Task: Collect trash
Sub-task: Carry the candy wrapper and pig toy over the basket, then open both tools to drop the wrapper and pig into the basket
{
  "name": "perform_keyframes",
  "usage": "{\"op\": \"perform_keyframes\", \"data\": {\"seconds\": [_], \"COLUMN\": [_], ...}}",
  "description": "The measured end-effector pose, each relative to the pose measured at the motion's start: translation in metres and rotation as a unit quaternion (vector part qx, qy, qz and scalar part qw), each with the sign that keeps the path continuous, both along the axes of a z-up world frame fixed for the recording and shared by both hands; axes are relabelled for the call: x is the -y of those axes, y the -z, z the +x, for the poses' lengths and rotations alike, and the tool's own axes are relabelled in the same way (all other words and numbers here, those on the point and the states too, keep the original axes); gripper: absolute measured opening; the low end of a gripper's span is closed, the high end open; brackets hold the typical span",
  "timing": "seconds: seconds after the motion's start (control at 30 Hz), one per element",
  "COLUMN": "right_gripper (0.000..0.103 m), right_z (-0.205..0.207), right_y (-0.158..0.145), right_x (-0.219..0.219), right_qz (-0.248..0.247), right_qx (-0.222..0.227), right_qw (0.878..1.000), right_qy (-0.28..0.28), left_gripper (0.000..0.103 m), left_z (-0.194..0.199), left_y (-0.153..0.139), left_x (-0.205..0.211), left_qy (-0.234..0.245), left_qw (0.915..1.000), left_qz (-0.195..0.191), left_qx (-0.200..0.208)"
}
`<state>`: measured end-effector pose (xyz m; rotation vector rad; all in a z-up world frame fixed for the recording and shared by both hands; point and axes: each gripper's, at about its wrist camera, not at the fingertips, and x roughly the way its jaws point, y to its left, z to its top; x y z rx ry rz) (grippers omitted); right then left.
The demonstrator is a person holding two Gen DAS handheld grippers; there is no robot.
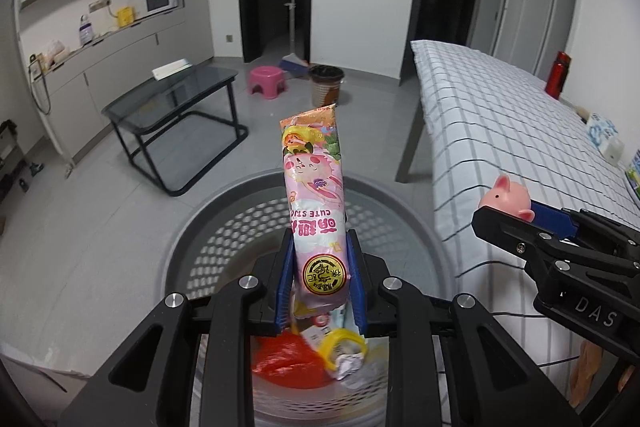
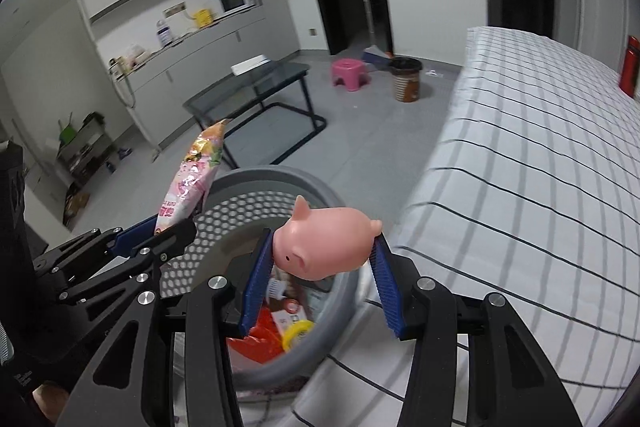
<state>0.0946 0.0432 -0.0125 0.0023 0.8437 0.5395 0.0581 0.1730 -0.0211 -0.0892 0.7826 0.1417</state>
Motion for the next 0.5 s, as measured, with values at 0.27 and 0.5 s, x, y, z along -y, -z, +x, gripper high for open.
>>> {"op": "perform_keyframes", "data": {"seconds": [0.27,0.5], "right_gripper": [0.047,0.047], "right_z": [0.006,0.004], "right_y": [0.012,0.024], "right_x": [-0.027,-0.042], "right_qz": [-0.010,-0.027], "right_qx": [-0.010,-0.024], "right_qw": [0.999,0.998], "right_qy": [-0.029,-0.047], "left_gripper": [0.027,0.027], "left_z": [-0.004,-0.011], "left_y": [0.017,0.034], "left_x": [-0.020,-0.030], "left_qy": [-0.013,-0.029], "left_qw": [0.9994,0.9981], "left_qz": [-0.013,-0.028], "left_qx": [-0.029,-0.048]}}
